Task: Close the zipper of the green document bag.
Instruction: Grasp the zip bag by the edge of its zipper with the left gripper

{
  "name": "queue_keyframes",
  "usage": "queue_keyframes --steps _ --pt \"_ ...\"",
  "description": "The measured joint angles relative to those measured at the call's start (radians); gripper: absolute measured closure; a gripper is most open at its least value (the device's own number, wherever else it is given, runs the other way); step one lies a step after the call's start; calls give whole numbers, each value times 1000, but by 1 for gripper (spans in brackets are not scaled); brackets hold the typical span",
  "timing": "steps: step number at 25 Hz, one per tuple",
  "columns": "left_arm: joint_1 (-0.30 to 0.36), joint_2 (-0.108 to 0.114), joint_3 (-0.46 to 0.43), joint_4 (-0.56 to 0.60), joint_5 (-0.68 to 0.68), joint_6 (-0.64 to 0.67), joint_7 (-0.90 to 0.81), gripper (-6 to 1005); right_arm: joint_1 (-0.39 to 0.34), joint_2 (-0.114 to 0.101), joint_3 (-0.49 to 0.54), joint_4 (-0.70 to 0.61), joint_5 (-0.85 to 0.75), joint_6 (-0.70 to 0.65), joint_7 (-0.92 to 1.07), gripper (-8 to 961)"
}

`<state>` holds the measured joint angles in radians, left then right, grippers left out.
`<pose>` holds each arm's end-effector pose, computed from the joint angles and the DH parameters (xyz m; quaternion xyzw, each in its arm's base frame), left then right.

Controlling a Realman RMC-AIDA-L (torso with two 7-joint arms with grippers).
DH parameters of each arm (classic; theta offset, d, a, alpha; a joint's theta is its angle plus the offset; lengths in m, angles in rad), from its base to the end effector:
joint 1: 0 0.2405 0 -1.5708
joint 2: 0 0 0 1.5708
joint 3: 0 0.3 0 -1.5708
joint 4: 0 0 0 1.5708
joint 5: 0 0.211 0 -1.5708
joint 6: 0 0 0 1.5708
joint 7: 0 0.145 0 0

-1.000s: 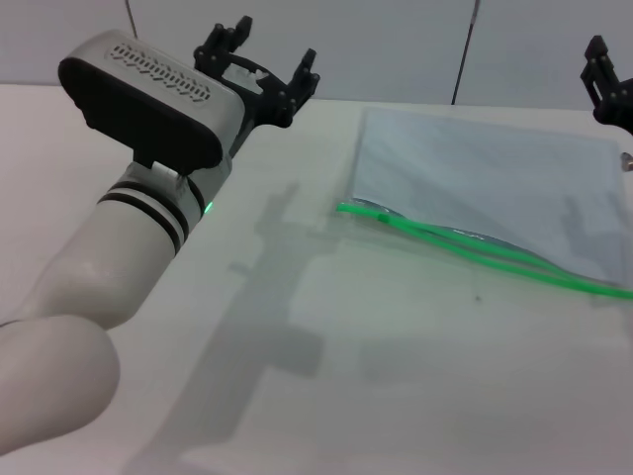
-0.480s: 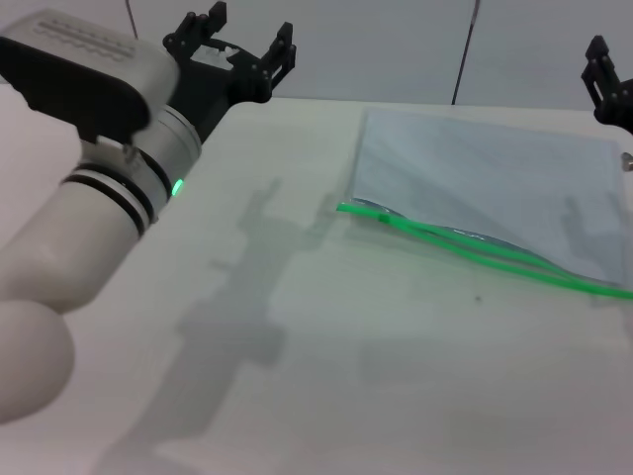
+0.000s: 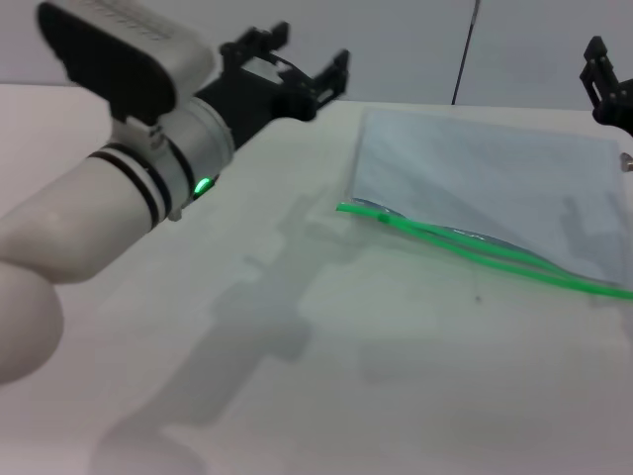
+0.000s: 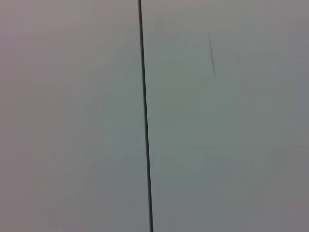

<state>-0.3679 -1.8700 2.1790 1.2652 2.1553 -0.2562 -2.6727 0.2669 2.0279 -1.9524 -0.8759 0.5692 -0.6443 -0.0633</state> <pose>-0.1908 0.3923 -0.0356 -0.8221 -0.1671 -0.2730 0.4709 0.2858 0.3831 -0.0200 -0.7035 0.2329 0.3201 0.5902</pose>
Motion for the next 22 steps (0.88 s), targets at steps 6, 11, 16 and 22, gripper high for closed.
queue_keyframes --steps 6,11,16,22 --pt "-60 34 -9 29 14 183 21 232 0 0 0 0 0 0 0 377" --pt "-85 33 -62 44 14 363 121 232 0 0 1 0 0 0 1 377" --pt "-85 -3 -167 66 14 560 284 231 0 -2 0 0 0 0 1 377" --pt "-85 -31 -222 92 14 709 449 231 1 -2 0 0 -1 0 1 376"
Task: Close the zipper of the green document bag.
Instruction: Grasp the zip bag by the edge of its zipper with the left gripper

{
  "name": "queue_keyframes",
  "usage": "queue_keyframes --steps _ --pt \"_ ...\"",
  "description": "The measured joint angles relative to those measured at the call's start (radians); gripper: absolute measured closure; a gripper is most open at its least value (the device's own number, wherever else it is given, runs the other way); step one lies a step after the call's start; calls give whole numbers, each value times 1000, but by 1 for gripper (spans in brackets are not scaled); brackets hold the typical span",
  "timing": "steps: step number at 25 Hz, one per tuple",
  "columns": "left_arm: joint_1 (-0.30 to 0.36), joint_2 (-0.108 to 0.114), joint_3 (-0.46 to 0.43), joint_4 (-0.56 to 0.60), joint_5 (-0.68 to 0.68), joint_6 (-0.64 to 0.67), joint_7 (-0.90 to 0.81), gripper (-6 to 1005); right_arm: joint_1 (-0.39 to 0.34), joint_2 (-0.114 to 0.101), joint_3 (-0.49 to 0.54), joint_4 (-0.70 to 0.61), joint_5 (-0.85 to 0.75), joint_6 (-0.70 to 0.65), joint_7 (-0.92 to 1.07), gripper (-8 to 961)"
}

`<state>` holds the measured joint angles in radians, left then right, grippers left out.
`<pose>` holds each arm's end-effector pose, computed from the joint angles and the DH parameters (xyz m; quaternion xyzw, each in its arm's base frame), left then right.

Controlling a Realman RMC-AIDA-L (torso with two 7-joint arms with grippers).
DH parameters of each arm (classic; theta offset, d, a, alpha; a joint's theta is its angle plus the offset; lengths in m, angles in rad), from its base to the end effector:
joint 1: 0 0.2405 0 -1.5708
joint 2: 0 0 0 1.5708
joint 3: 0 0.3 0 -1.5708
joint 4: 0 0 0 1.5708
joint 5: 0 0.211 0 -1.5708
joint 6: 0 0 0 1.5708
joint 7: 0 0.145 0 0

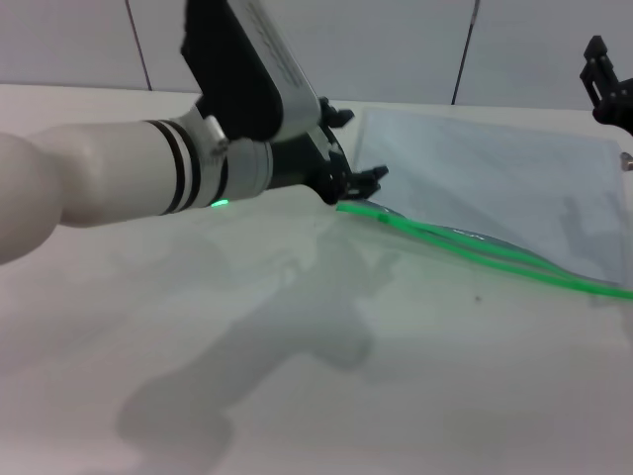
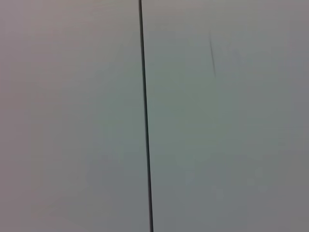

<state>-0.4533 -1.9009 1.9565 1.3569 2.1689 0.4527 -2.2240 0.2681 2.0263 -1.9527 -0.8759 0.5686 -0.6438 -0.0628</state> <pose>-0.1729 0.3983 -0.0535 -0.9354 -0.0207 -0.0595 0.3479 0.2857 0.3835 -0.0195 -0.7041 0.2320 0.3198 0.5901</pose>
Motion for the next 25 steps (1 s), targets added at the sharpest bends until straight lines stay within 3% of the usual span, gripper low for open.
queue_keyframes --steps 7,13,15,19,25 --pt "-4 -35 -76 -9 0 123 187 232 3 0 0 0 -1 1 0 376" --pt "-17 -46 -111 -13 65 204 249 231 5 0 -8 -1 -5 1 0 376" --pt "-19 -64 -118 -11 133 222 245 231 5 -2 -24 -6 -14 1 0 376" --pt "-19 -122 -142 -10 305 254 231 231 -1 -3 -48 -38 -30 -1 0 376" --pt "-26 -127 -132 -10 364 262 196 231 -16 -3 -56 -78 -60 0 0 376"
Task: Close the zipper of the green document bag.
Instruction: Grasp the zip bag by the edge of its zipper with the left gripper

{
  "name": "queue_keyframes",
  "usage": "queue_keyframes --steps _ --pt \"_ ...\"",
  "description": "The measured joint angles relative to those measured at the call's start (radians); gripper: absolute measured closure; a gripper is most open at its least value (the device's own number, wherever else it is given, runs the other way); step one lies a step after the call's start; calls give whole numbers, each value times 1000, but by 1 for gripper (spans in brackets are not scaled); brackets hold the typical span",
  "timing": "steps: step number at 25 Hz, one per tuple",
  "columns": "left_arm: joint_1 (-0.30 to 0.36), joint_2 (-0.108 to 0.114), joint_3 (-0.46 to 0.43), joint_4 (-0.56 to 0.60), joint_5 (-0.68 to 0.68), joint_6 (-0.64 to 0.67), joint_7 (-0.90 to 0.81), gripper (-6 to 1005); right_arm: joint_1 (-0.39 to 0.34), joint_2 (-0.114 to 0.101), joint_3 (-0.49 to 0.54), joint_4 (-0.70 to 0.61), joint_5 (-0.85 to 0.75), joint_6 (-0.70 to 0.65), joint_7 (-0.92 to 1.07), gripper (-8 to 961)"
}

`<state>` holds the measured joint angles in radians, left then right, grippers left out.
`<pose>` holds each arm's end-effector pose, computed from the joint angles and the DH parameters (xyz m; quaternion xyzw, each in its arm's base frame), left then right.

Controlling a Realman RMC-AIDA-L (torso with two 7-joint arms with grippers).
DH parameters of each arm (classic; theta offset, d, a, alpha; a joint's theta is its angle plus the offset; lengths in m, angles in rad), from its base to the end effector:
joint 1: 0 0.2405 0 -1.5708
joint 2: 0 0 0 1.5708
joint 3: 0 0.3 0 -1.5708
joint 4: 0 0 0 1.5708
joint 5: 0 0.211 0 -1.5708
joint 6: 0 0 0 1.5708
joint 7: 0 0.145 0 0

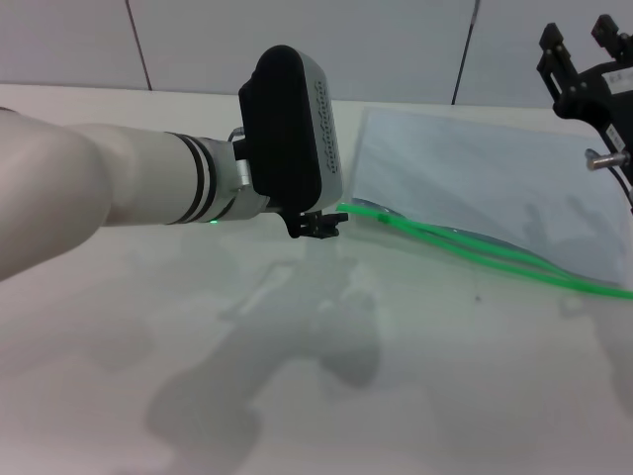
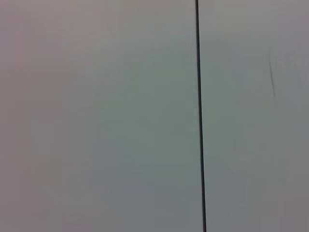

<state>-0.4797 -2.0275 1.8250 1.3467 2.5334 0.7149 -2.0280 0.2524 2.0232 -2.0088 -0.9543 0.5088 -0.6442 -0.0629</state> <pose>-0.1810 0.4008 -0.0705 -0.9334 0.1167 0.1029 0.3232 0.2576 0.3756 -0.0301 -0.7305 0.1924 0.3373 0.5618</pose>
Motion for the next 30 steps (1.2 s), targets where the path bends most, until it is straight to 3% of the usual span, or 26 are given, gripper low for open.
queue_keyframes --steps 9,22,30 --pt "-13 -3 32 -16 60 -16 -2 289 -6 0 -1 -7 0 0 0 376" --pt "-70 -5 144 -223 55 -280 5 323 -5 0 -2 -16 0 0 0 376" --pt "-98 -5 177 -288 35 -344 0 321 -5 0 -2 -17 0 0 0 376"
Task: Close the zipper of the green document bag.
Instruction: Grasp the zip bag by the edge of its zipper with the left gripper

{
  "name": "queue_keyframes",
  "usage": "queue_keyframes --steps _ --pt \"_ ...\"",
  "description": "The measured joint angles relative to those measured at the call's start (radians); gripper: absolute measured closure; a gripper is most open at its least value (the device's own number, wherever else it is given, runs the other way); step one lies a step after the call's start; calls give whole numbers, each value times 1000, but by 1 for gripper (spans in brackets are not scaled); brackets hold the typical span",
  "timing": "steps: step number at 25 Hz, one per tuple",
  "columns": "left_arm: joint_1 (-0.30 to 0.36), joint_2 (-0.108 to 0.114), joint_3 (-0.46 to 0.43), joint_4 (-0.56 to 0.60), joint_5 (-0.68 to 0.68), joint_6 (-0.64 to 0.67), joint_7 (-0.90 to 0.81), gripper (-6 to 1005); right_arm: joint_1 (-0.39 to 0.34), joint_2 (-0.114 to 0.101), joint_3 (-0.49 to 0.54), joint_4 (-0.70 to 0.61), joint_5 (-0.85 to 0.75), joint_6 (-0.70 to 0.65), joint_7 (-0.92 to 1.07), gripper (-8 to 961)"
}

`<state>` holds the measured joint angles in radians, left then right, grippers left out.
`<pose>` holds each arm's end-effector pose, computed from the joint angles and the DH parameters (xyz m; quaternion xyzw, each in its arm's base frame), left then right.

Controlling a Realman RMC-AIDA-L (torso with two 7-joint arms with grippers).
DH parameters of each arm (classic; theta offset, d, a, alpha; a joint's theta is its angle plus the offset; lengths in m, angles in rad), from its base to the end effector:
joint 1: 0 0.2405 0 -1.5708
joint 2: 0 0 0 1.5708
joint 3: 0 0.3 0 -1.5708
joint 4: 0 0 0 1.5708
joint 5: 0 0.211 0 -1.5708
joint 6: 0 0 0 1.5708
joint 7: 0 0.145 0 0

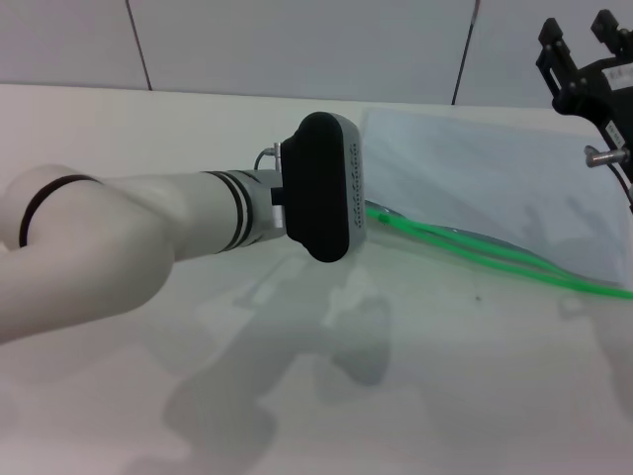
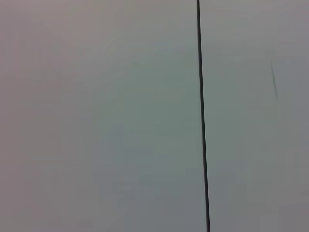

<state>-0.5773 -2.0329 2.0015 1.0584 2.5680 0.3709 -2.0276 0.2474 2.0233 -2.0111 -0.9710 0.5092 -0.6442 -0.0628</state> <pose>-0.1954 0.4167 -0.1139 -0.9110 0.1872 0.1195 0.3476 0.2538 0.3746 -0.0293 -0.7292 0.1909 0.3433 0.5603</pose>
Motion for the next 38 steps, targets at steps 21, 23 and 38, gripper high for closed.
queue_keyframes --steps 21,23,38 --pt "-56 -2 77 -98 -22 -114 -12 314 1 0 -11 -19 0 -5 0 376" --pt "-57 -2 77 -108 -22 -131 -13 314 0 0 -11 -21 0 -5 0 376" --pt "-85 -3 112 -161 -61 -207 -13 323 1 0 -12 -20 0 -6 0 376"
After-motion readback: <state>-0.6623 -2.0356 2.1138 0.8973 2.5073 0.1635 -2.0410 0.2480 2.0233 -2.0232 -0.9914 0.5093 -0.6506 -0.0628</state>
